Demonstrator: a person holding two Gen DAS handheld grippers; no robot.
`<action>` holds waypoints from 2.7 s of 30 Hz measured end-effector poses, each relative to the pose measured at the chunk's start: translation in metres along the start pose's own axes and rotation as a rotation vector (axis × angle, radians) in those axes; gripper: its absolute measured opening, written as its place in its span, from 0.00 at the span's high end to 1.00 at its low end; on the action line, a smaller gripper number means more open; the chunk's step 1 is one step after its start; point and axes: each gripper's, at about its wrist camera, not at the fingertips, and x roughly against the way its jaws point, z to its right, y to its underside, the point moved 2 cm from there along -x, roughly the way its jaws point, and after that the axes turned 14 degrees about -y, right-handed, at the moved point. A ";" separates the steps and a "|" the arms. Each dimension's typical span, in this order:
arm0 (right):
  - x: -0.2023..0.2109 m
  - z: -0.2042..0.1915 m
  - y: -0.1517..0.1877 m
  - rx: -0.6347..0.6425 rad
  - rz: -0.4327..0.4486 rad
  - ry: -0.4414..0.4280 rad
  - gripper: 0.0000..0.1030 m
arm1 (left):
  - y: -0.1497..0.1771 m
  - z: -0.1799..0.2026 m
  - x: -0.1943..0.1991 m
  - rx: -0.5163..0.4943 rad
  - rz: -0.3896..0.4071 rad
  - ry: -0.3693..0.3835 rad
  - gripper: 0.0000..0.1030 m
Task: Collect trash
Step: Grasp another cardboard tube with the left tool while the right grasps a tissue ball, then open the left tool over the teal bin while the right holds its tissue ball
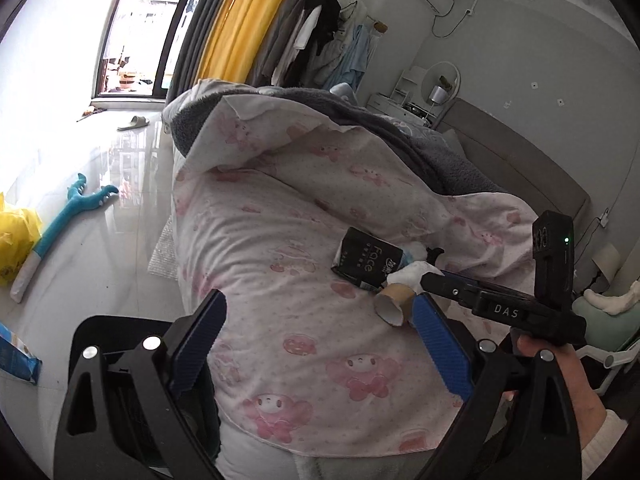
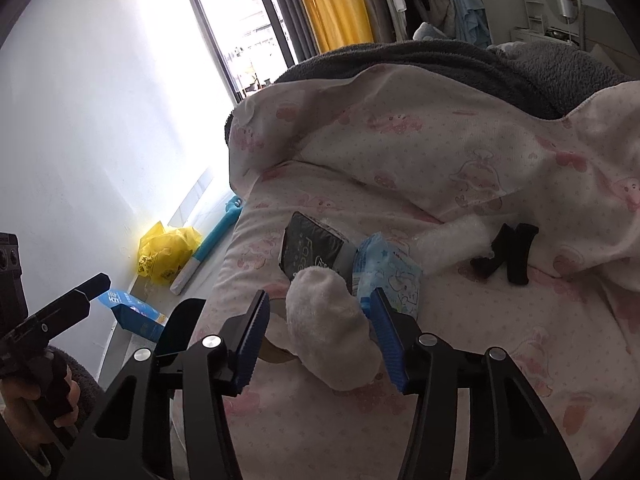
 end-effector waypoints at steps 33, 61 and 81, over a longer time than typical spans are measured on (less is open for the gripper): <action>0.076 0.065 0.023 -0.183 0.212 -0.258 0.72 | 0.046 0.113 -0.080 -0.359 -0.064 -0.084 0.25; 0.061 0.029 0.005 -0.137 0.178 -0.176 0.72 | 0.034 0.085 -0.069 -0.360 -0.031 -0.165 0.56; -0.023 -0.082 -0.029 0.016 0.055 -0.211 0.72 | 0.026 -0.027 -0.041 -0.221 -0.049 -0.268 0.56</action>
